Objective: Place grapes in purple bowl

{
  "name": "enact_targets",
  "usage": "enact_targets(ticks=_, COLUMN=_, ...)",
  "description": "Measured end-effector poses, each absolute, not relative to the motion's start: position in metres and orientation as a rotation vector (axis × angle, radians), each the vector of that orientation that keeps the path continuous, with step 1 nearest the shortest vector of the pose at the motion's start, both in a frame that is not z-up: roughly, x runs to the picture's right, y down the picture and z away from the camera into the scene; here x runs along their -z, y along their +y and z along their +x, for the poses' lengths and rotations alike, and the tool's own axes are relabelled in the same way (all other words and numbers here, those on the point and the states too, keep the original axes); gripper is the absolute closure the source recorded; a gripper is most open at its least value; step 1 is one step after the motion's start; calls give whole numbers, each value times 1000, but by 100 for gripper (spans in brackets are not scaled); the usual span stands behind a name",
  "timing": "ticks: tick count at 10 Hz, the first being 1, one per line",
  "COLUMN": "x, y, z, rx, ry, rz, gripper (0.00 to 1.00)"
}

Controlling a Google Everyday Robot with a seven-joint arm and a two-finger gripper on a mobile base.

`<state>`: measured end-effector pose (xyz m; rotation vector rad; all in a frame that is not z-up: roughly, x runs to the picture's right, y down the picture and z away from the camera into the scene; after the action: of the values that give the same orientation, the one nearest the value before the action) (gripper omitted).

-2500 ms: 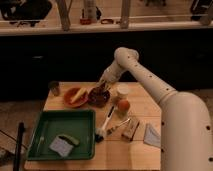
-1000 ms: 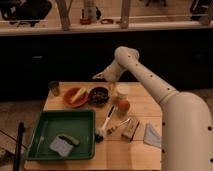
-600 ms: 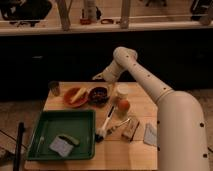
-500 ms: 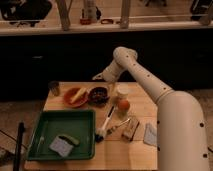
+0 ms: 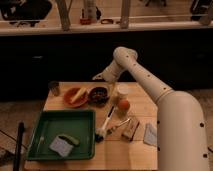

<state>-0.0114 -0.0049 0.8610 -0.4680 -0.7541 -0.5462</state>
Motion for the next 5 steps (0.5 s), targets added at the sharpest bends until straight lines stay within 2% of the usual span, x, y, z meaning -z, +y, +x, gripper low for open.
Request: enact_targets(ticks=5, x=-862, y=-4, z=-11, rx=545, ry=-755, rz=-469, gripper=20)
